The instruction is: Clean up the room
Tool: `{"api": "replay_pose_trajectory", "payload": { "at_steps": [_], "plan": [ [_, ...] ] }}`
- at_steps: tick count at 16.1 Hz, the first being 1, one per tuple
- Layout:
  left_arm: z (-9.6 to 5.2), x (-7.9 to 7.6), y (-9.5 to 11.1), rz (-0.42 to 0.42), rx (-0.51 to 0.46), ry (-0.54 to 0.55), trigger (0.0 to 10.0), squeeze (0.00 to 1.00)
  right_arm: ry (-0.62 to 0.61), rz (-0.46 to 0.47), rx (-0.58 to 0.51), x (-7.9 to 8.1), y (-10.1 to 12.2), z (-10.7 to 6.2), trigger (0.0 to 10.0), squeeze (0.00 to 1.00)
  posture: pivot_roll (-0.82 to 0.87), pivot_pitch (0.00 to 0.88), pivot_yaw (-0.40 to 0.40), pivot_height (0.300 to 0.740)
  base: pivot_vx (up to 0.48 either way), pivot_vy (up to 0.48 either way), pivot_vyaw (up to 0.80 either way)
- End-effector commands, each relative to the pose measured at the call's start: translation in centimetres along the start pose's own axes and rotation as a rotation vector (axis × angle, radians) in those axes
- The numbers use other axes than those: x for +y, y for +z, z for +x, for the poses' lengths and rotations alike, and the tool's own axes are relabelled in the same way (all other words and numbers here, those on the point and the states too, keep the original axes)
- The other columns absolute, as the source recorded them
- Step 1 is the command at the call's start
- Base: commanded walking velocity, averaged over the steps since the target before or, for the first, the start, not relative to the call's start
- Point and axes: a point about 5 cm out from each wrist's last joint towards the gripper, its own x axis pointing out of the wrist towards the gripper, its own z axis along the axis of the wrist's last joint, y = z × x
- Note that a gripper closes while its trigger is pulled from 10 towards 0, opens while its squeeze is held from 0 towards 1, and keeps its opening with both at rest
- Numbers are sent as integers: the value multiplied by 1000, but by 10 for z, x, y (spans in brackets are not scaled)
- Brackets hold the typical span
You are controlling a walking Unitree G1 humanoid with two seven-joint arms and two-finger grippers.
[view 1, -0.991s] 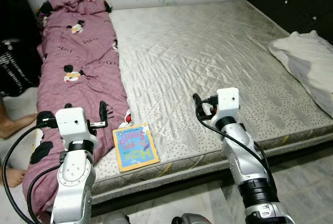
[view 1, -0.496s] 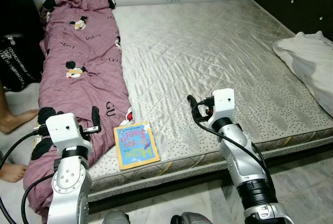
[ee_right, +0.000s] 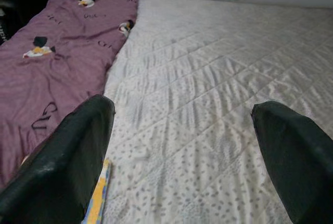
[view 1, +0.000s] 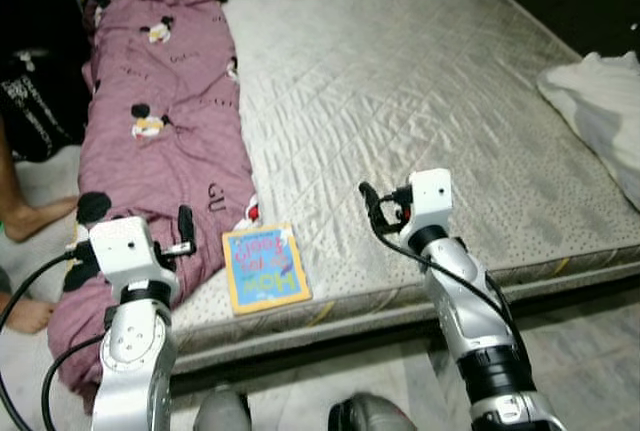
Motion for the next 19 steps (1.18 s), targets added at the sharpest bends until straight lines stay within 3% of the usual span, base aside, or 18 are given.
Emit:
{"api": "replay_pose_trajectory", "payload": {
  "at_steps": [1,3,17,19],
  "plan": [
    [-2,0,1,-4,5,2,10000,0,5,4,4,0,0,-2,10000,0,67,133,-39,635,0,0,0],
    [-1,0,1,-4,5,3,10000,0,5,-1,7,0,0,-1,10000,0,64,136,-39,616,0,0,0],
    [1,1,3,-20,7,14,10000,0,62,-23,23,6,0,2,10000,0,61,142,-45,616,0,0,0],
    [1,1,3,-26,8,12,10000,0,76,-25,23,7,0,2,10000,0,61,144,-45,591,0,0,0]
  ]
}}
